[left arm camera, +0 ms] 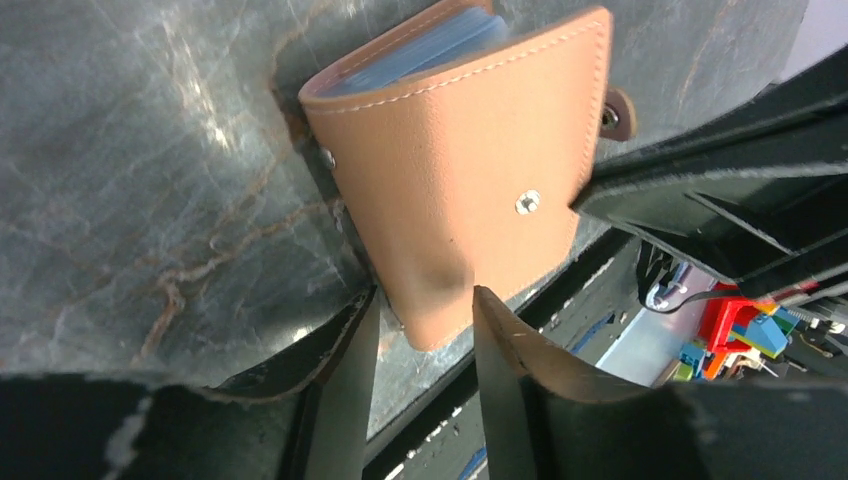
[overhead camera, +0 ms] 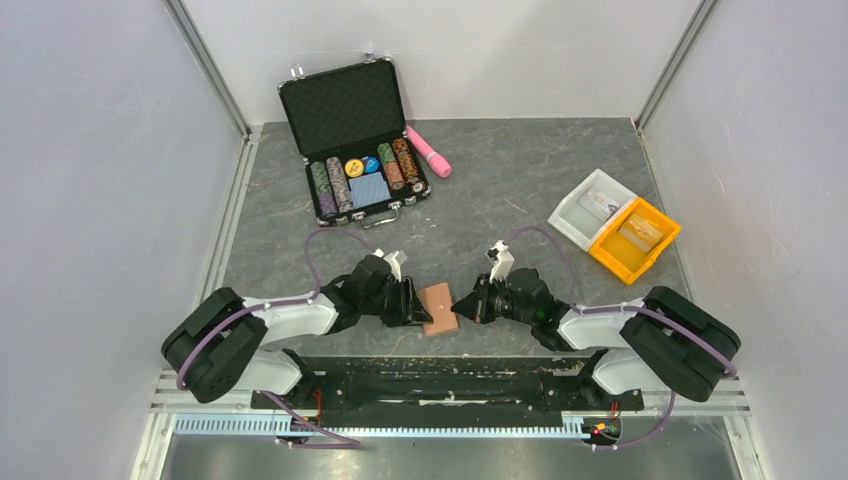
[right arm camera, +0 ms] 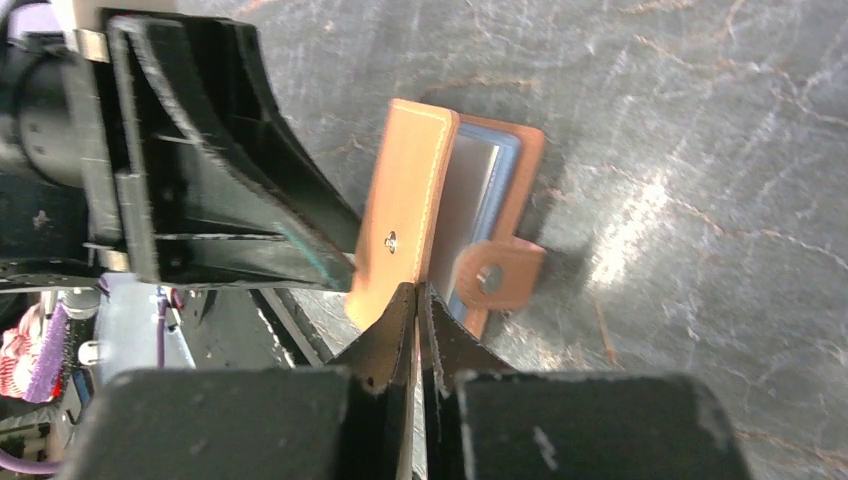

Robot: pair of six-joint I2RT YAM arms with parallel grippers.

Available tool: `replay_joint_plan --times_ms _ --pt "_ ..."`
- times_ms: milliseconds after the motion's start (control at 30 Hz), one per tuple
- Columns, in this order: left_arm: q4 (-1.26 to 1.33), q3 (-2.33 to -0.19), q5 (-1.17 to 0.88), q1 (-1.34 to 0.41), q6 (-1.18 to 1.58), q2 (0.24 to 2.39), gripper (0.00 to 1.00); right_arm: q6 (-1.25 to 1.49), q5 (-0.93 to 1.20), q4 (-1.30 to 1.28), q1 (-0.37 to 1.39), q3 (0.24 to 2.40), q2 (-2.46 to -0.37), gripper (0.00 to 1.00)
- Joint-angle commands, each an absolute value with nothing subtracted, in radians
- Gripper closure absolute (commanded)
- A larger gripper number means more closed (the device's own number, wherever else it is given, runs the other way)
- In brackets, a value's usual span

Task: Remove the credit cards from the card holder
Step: Open the card holder at the corner of the board.

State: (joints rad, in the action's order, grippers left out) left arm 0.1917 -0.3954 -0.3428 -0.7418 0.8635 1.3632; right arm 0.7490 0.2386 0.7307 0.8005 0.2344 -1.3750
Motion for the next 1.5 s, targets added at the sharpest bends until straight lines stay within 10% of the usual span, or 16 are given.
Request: replay_joint_plan --times_ms 0,233,700,1467 --pt "0.058 -0.452 -0.32 -0.753 0.859 1.262 0.47 0.666 0.204 0.605 0.786 0.253 -1.302 1.0" --pt "-0.295 -0.589 -0.134 -0.753 0.744 1.096 0.26 0.474 0.089 0.265 0.762 0.327 -1.142 1.0" --pt "-0.378 -0.585 -0.063 -0.752 0.784 0.996 0.18 0.403 -0.019 -0.071 0.762 0.493 -1.074 1.0" --pt "-0.368 -0.579 -0.071 -0.746 0.825 1.014 0.18 0.613 0.116 0.358 0.949 0.471 -1.278 0.76"
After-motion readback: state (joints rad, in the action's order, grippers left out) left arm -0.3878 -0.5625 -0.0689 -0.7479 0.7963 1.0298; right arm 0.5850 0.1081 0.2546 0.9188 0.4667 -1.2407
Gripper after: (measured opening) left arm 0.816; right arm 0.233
